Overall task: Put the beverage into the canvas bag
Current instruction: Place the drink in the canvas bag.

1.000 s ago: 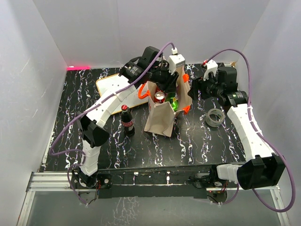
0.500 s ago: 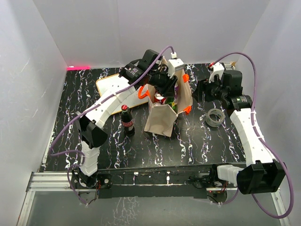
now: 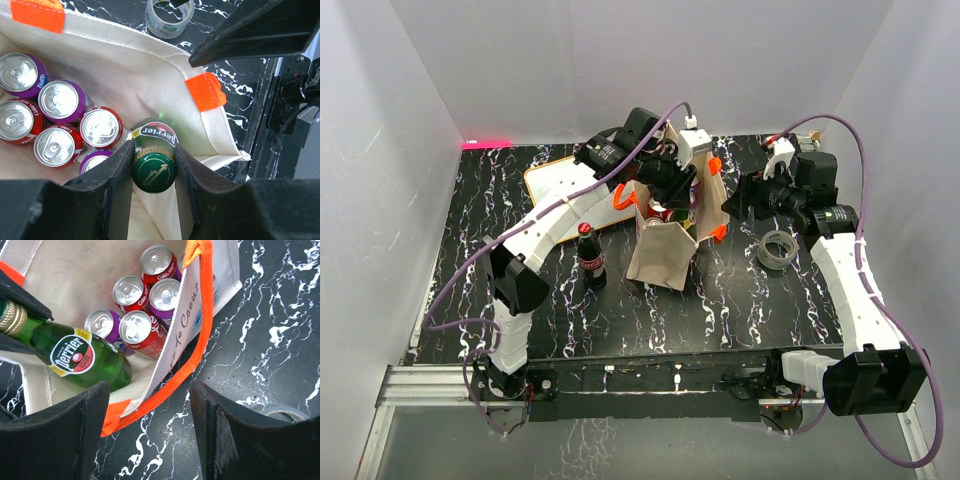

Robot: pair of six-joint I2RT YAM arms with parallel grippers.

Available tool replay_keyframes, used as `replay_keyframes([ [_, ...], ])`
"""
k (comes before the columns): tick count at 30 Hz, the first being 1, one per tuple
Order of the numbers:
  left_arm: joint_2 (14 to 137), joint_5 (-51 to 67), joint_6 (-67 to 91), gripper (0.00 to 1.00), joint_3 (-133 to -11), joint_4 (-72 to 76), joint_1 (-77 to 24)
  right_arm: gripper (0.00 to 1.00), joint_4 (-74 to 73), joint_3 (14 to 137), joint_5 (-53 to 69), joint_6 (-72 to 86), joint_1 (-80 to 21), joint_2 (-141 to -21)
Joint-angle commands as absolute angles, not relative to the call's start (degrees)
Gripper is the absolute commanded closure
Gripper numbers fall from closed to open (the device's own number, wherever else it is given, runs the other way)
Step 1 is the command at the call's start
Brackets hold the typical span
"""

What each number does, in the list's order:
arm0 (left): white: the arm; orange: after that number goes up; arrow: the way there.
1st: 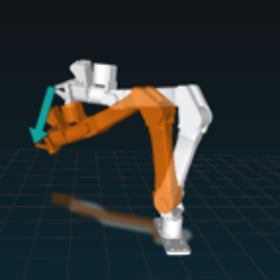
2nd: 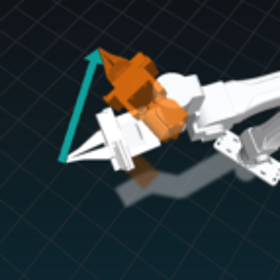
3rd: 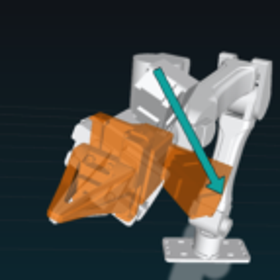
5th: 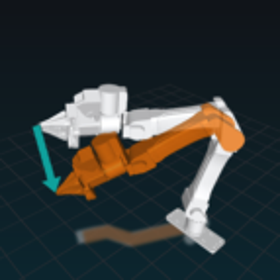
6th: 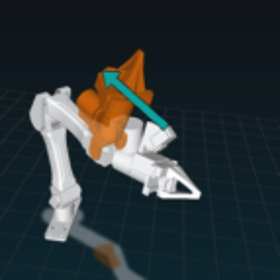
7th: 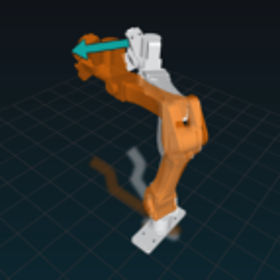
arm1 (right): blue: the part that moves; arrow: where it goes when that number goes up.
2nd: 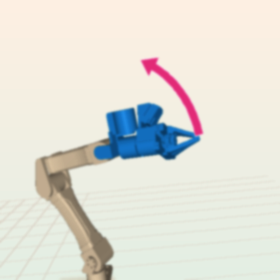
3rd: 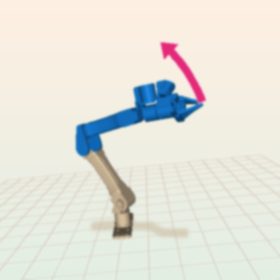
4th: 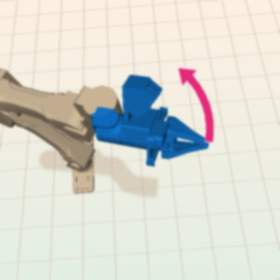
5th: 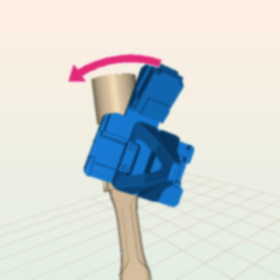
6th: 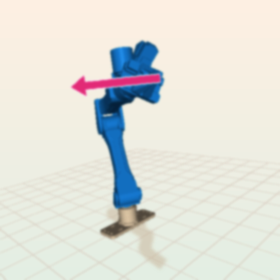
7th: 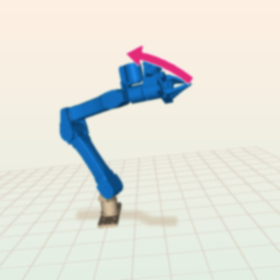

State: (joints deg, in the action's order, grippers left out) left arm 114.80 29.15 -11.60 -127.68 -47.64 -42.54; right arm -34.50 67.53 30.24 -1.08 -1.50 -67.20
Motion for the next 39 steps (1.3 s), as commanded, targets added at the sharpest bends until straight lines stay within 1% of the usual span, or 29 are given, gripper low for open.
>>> replay_keyframes([
  [1, 113.0, 35.0, -11.8, 1.00, -130.8, -48.4, -42.8, 0.33, -33.5, 66.2, 33.5, 0.2, -1.4, -65.4],
  [5, 113.6, 36.1, -12.2, 1.00, -131.3, -49.3, -42.8, 0.33, -33.2, 64.4, 32.9, 1.3, -1.9, -66.6],
  [8, 113.8, 36.8, -12.5, 1.00, -131.4, -49.7, -42.8, 0.40, -32.0, 64.3, 32.9, 1.9, -2.1, -68.0],
  [16, 115.8, 38.9, -12.7, 1.00, -132.5, -50.8, -42.8, 0.68, -31.1, 66.0, 34.4, 2.0, -3.8, -70.9],
  [19, 115.9, 39.0, -12.7, 1.00, -131.2, -49.9, -42.8, 0.81, -31.6, 68.1, 33.6, 2.4, -3.9, -71.7],
  [22, 115.3, 38.9, -13.5, 1.00, -129.2, -48.6, -42.8, 0.91, -32.2, 70.3, 33.2, 2.7, -3.9, -72.2],
  [25, 114.8, 39.3, -14.4, 1.00, -126.9, -47.2, -42.8, 0.92, -32.9, 72.2, 33.1, 3.4, -3.9, -73.0],
  [33, 116.5, 41.7, -15.3, 1.00, -127.8, -48.7, -42.8, 0.92, -32.6, 75.7, 32.8, 4.6, -4.0, -74.9],
  [39, 116.3, 43.3, -14.5, 1.00, -125.2, -46.8, -42.8, 0.92, -32.3, 76.8, 32.4, 4.8, -3.9, -75.7],
])
